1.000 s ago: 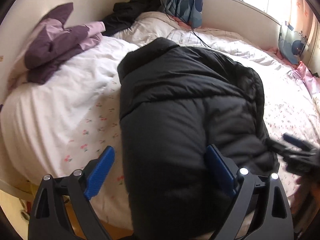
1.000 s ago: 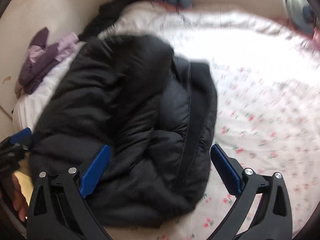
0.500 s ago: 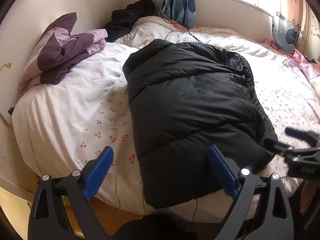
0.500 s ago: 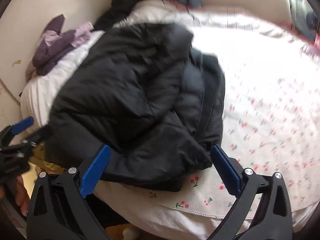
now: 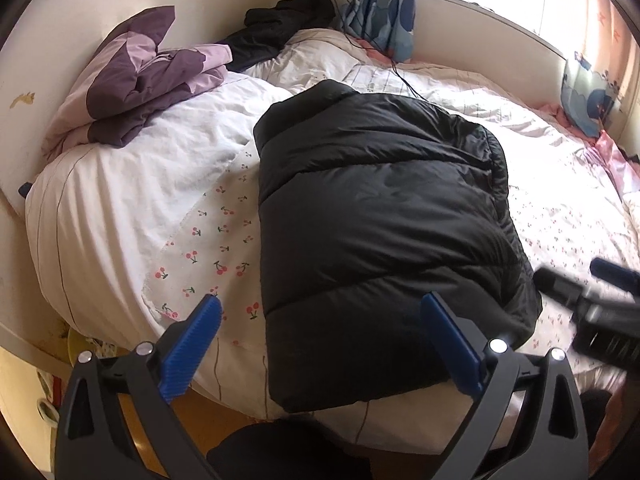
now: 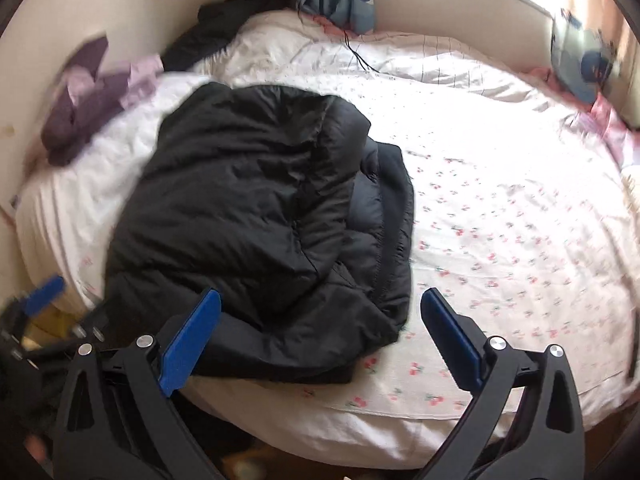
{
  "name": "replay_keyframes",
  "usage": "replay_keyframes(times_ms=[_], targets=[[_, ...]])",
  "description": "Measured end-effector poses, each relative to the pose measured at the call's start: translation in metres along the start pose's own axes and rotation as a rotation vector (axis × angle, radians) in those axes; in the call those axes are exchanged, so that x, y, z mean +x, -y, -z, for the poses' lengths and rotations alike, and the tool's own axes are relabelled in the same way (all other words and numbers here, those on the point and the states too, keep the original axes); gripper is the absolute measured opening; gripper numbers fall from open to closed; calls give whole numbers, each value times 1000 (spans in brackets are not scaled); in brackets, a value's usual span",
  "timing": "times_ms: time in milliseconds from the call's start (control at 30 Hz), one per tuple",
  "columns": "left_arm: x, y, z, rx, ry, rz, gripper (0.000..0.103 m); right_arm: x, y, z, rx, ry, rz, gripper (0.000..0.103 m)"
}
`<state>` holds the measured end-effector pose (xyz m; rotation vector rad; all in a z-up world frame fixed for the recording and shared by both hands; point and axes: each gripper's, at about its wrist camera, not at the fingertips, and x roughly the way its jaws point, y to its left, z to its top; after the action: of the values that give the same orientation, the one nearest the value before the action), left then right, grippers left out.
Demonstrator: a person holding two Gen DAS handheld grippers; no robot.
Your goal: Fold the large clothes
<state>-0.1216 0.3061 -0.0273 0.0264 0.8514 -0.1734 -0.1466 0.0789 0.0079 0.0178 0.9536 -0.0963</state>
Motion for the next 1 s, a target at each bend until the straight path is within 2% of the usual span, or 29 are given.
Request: replay_keyframes(times_ms=[233,467,667,767,1000], targets=[[11,4,-7,-32,-59,9,96,11,3,-1,-6,-43,-10,97],[18,6,-12,-34,-99,-14,96,12,7,-2,-9,-43,-25,97],[20,6,-15,-36,-97,-36,96,14,7,-6,-6,-50,-23,97],[24,5,-16,-31,-129,-42,96,14,6,-6,-13,-49,-22,97],[21,2,-16,-40,-116,-35,96,15,2,-8,-21,-52,-23,97]])
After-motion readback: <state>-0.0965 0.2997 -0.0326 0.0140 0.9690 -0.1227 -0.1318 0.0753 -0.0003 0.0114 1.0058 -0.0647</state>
